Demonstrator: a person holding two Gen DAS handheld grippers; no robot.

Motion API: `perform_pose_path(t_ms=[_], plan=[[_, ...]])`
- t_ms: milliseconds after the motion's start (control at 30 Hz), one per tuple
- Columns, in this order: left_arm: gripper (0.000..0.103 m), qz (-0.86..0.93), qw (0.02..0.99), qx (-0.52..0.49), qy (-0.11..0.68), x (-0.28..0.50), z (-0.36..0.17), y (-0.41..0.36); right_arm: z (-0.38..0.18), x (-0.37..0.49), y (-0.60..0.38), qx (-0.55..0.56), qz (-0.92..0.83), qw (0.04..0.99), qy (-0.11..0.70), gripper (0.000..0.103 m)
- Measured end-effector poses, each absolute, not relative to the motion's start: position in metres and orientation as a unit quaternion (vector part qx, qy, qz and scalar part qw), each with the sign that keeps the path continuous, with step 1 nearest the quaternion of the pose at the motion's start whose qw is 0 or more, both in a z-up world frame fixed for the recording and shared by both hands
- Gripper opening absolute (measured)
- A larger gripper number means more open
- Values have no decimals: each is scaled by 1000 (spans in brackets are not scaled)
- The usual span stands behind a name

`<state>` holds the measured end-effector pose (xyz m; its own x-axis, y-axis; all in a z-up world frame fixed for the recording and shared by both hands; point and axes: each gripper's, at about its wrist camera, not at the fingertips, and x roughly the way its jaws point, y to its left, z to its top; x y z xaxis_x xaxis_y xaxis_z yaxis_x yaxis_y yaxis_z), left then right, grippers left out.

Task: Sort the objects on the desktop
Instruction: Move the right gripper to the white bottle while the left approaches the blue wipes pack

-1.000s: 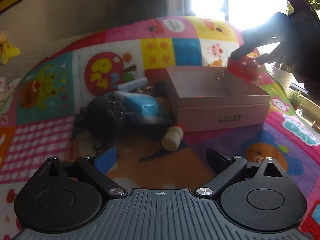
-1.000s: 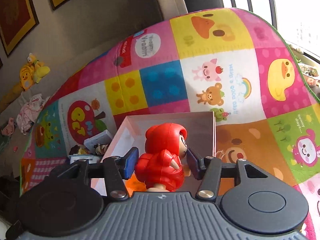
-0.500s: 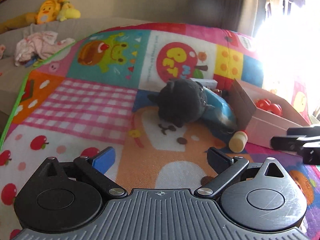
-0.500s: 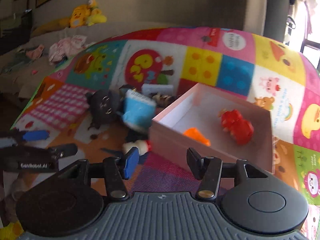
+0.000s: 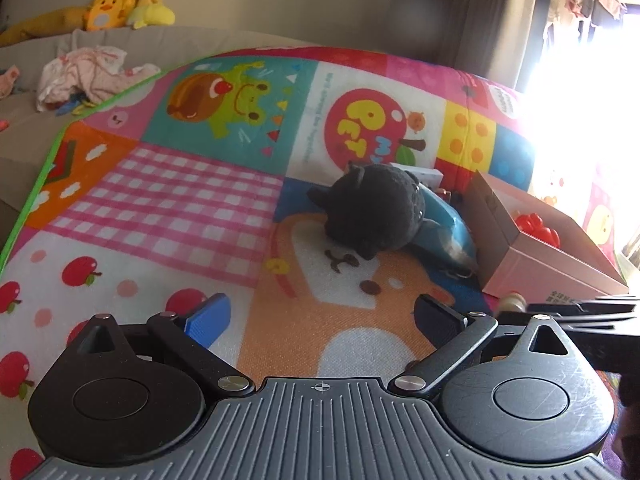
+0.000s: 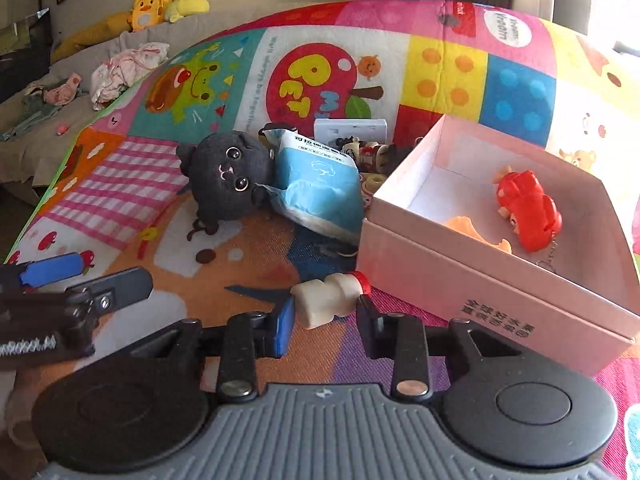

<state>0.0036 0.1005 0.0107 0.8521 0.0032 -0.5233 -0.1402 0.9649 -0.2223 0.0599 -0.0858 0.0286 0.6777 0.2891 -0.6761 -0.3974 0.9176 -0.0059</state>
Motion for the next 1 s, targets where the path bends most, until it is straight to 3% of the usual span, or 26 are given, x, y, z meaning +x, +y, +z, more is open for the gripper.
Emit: perform_pose_path(t_ms=[333, 433, 500, 533, 600, 633, 733, 833, 1000], plan=[[101, 7, 954, -76, 290, 16, 14, 81, 35, -8, -184, -33, 124, 931, 341, 34], [101, -41, 941, -127, 312, 32, 19, 75, 34, -13, -210, 7, 90, 943, 320, 50], [98, -72, 937, -144, 310, 44, 26, 64, 31, -12, -223, 22, 62, 951, 302, 54], [94, -79, 939, -139, 305, 51, 30, 56, 29, -11, -226, 25, 47, 955, 292, 58], [74, -86, 941, -125, 302, 66, 33, 45, 23, -10, -232, 34, 22, 959, 280, 68], [71, -83, 940, -124, 306, 76, 32, 42, 20, -9, -236, 44, 14, 959, 278, 69], [70, -79, 927, -159, 329, 103, 27, 44, 15, -7, -243, 67, 11, 958, 279, 69], [70, -84, 916, -193, 341, 122, 20, 49, 15, -11, -247, 78, 11, 961, 264, 83], [67, -76, 908, -220, 349, 148, 11, 55, 13, -8, -248, 88, 12, 959, 268, 84]])
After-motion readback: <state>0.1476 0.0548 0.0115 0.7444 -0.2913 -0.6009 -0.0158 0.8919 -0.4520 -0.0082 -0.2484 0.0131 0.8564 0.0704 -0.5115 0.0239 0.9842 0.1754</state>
